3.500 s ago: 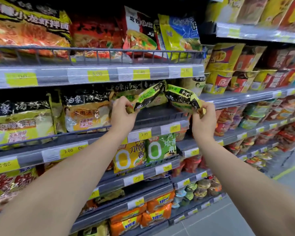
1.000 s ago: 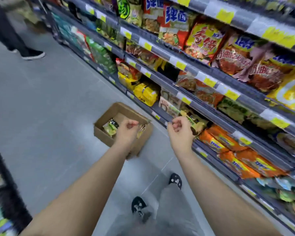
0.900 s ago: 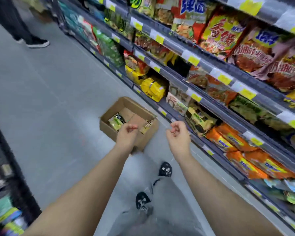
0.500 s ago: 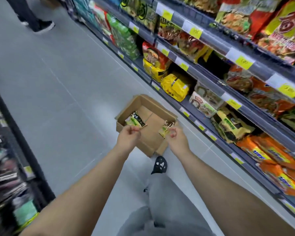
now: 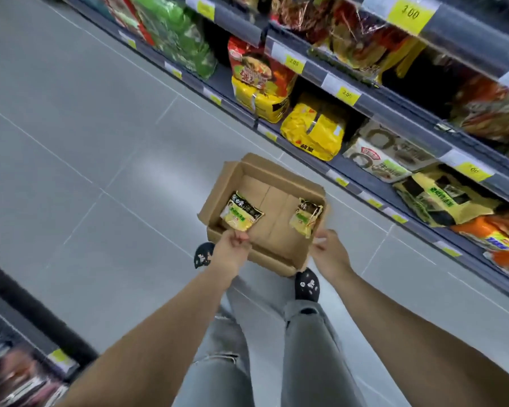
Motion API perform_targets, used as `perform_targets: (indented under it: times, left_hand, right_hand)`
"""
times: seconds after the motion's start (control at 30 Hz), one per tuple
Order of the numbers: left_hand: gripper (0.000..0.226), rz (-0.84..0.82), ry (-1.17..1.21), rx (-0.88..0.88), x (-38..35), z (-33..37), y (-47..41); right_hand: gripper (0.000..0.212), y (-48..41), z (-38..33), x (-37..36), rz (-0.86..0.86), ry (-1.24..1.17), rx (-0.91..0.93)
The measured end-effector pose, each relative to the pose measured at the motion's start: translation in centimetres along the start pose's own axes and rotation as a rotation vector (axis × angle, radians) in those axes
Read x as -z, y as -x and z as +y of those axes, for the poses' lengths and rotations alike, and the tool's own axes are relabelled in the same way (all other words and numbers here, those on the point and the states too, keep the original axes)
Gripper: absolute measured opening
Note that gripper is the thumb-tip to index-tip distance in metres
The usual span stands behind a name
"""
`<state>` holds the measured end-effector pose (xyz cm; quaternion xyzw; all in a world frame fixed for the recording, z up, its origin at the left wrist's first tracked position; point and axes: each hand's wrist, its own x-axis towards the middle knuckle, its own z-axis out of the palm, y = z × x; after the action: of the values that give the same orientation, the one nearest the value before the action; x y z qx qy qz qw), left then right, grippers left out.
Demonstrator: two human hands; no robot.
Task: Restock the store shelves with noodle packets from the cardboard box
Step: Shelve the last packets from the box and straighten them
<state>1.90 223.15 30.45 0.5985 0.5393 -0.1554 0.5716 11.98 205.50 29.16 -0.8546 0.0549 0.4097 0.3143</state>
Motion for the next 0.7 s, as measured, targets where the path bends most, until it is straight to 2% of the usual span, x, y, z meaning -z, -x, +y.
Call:
perform_targets:
  times: [0.17, 0.33, 0.4, 0.6, 0.7]
  left_hand:
    - [0.016, -0.089, -0.25, 0.003, 1.5, -1.6, -12.2]
    - [0.046, -0.171, -0.659, -0.125, 0.2, -4.8, -24.0]
    - [0.054, -0.195, -0.816, -0.166, -1.1, -6.4, -28.5]
    - [0.071, -0.179, -1.127, -0.146, -4.4, -13.6, -39.7]
    - [0.087, -0.073, -1.072, -0.099, -5.7, -17.0, -43.0]
  right_hand:
    - [0.028, -7.1, 0.5, -7.6, 0.232, -0.132, -0.185]
    - [0.043, -14.4, 4.0, -16.2, 0.284, -0.148, -0.303]
    - [0.047, -17.3, 5.1, -18.5, 0.331, -0.137, -0.304]
    - [0.06, -24.0, 10.4, -22.6, 0.46, -0.057, -0.204]
    - [0.062, -26.0, 13.2, -23.7, 0.536, 0.011, -0.151]
